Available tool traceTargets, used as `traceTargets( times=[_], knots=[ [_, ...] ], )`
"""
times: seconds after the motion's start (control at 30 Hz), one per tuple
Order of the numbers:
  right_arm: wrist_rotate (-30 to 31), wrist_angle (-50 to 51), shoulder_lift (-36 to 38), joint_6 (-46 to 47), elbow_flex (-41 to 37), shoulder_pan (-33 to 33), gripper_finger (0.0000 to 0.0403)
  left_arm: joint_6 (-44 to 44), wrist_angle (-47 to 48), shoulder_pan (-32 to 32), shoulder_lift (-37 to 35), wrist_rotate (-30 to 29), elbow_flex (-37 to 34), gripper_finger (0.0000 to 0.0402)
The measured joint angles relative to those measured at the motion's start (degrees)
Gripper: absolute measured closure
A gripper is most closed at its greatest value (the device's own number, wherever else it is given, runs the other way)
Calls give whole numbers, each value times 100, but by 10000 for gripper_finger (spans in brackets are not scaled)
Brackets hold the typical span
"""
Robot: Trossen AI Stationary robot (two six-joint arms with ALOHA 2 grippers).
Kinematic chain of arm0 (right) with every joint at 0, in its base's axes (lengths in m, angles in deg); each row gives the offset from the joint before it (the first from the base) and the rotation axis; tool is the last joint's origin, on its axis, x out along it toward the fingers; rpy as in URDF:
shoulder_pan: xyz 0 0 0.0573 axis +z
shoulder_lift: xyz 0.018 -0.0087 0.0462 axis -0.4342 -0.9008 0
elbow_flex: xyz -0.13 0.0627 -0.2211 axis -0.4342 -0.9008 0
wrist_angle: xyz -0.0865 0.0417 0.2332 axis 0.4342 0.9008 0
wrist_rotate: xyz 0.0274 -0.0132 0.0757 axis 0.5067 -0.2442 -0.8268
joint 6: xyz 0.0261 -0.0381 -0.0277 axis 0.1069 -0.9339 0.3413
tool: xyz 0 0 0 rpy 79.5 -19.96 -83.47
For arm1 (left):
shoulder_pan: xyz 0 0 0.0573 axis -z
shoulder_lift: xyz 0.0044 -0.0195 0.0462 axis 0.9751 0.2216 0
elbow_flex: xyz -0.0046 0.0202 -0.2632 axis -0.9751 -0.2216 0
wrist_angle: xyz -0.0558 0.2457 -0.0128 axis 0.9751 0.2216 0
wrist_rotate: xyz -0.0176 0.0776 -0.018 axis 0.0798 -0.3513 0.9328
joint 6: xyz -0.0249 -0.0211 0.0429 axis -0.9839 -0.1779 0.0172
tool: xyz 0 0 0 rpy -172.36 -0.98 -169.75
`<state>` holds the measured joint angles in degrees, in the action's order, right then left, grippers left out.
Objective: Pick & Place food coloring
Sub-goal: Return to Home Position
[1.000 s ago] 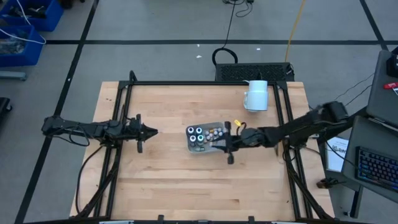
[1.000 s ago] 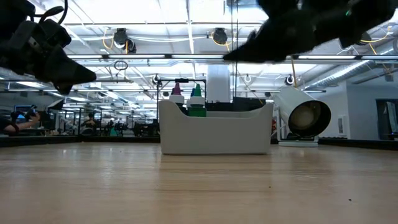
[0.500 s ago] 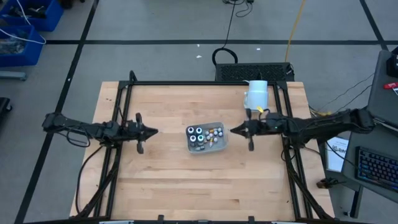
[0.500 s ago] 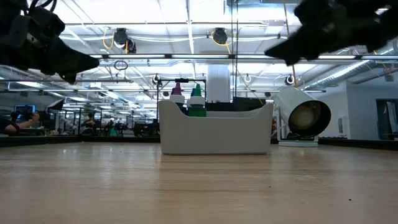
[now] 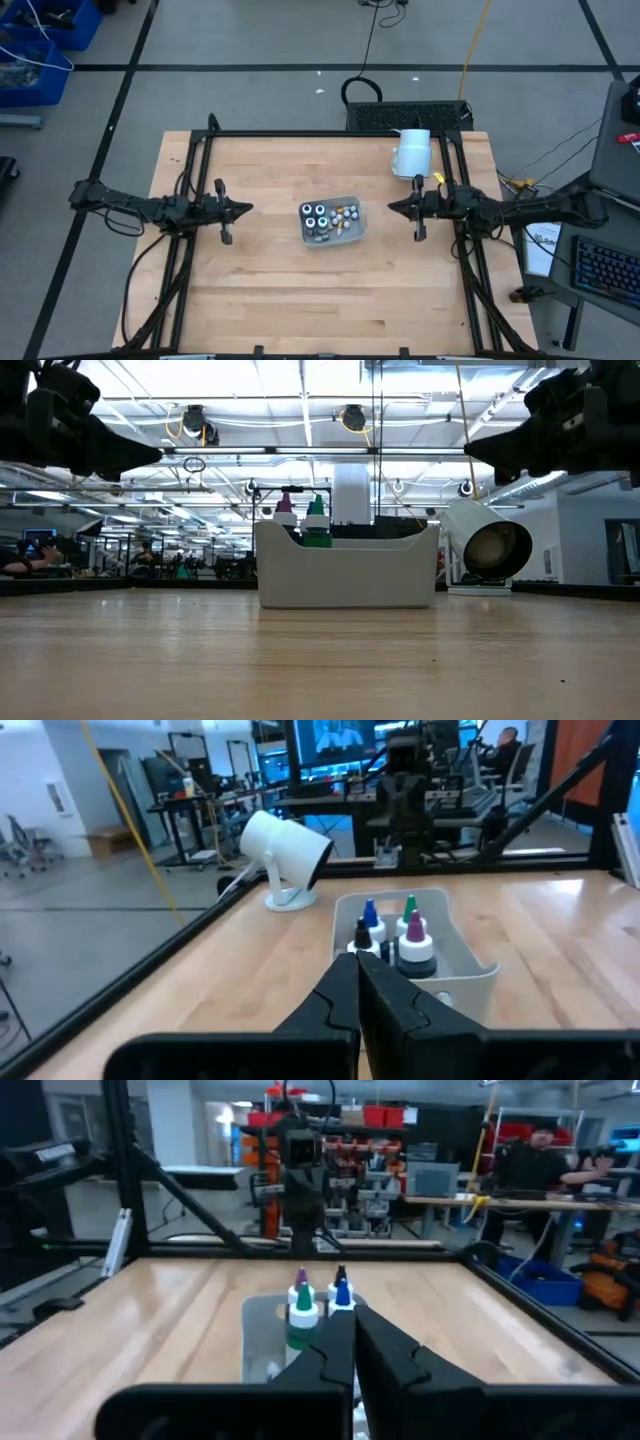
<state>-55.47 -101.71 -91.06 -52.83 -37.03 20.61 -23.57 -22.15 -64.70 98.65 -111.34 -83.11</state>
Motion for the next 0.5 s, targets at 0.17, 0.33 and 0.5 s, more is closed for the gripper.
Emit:
traceTargets(
  times=[0.17,0.33,0.5],
  knots=[
    [-469,-26,480,263,-364,-401,403,83,-28,51,-8,-311,2,396],
    [-494,435,716,253,-362,-538,403,186,7,51,-8,-415,4,397],
    [-697,474,1079,145,-369,-532,403,210,5,68,-8,-604,4,398]
  ],
)
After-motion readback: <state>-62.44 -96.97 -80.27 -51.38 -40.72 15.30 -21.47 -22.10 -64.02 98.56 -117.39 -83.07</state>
